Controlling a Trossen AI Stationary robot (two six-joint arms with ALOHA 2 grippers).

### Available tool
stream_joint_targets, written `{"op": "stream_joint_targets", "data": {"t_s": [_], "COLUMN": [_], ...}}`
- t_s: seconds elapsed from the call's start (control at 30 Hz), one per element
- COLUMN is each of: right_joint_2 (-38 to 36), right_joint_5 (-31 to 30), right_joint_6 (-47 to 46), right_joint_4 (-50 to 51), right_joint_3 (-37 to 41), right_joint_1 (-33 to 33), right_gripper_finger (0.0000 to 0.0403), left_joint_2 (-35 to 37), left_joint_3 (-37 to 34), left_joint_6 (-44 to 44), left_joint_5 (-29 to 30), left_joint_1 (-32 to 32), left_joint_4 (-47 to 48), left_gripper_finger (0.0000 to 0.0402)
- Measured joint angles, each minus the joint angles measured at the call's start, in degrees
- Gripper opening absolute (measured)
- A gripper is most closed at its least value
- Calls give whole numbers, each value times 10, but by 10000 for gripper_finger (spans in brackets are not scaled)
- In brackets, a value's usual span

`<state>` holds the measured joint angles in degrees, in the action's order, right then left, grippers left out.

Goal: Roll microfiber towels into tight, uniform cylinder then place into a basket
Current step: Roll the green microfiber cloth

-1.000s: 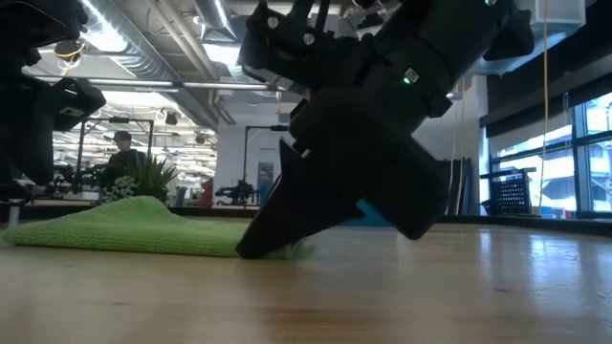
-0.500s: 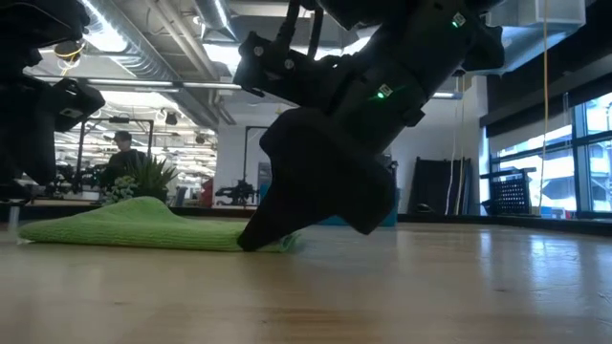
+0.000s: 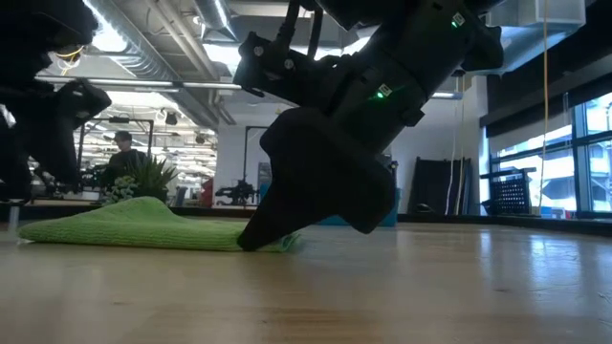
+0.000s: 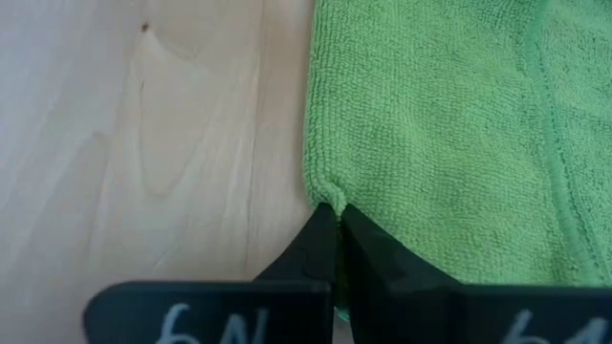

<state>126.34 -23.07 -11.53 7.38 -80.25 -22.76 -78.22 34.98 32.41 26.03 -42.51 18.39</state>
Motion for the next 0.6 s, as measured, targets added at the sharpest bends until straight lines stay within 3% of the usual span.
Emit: {"op": "stream_joint_targets", "data": {"t_s": [0.6], "right_joint_2": [0], "right_joint_5": [2], "right_joint_6": [0], "right_joint_4": [-3], "right_joint_3": [0], "right_joint_1": [0], "right_gripper_finger": [9], "left_joint_2": [-107], "left_joint_3": [-7], "left_joint_6": [-14], "left_joint_5": [12], "left_joint_1": [23], "left_joint_4": [-5], "left_gripper_finger": [155]}}
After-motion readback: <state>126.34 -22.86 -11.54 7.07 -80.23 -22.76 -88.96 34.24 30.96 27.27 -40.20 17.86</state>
